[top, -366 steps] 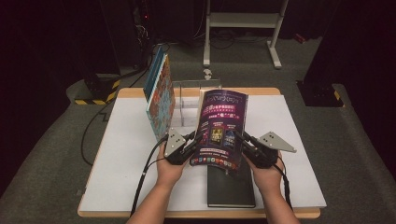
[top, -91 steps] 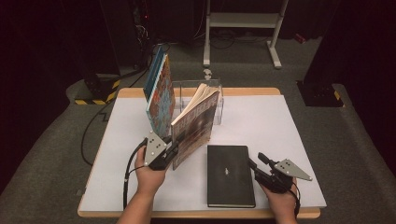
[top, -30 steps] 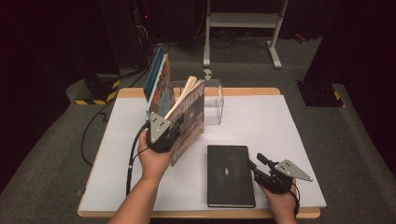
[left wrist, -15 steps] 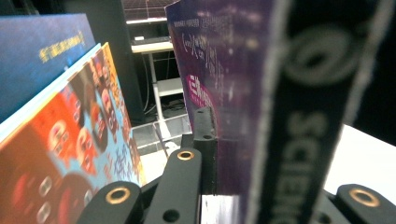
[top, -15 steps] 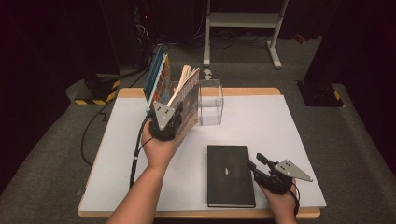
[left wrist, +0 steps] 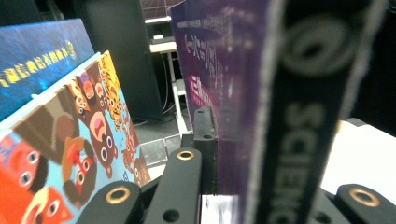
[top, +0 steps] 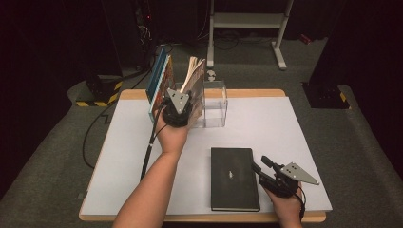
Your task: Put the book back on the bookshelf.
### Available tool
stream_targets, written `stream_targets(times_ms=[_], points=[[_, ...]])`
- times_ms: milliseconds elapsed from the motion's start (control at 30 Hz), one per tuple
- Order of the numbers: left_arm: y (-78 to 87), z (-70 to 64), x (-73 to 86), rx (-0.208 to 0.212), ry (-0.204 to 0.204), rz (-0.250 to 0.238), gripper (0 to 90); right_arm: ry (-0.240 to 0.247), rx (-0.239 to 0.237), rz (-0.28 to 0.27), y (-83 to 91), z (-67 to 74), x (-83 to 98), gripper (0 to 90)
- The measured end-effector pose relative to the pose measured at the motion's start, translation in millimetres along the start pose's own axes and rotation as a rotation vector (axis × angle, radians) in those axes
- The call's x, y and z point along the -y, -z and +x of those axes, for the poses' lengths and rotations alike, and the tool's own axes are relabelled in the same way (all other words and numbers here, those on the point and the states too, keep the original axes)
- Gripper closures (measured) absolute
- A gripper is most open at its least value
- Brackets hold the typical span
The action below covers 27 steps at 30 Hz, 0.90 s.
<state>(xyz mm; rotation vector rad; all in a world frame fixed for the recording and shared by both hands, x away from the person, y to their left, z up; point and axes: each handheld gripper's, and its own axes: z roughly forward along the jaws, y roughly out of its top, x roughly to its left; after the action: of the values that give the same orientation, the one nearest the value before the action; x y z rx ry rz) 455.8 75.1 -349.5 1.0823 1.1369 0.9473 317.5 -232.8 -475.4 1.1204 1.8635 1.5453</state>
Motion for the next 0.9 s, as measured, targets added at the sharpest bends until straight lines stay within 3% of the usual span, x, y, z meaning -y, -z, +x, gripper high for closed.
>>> stream_targets(times_ms=[333,500,900], points=[[-29.2,-1.1,2.8,-0.027,-0.011,-0.021,83.6,-0.004,-0.002,0.0,-0.5,-1.0,0.9,48.4],[-43.0,-1.7,4.9,-0.035,0.002,-0.026,83.6,-0.004,-0.002,-0.001,-0.5,-1.4,0.9,48.4],[-64.1,4.0,18.4,-0.067,0.012,-0.024,83.6,-0.011,-0.007,0.0,-1.1,-0.7,1.7,48.5]])
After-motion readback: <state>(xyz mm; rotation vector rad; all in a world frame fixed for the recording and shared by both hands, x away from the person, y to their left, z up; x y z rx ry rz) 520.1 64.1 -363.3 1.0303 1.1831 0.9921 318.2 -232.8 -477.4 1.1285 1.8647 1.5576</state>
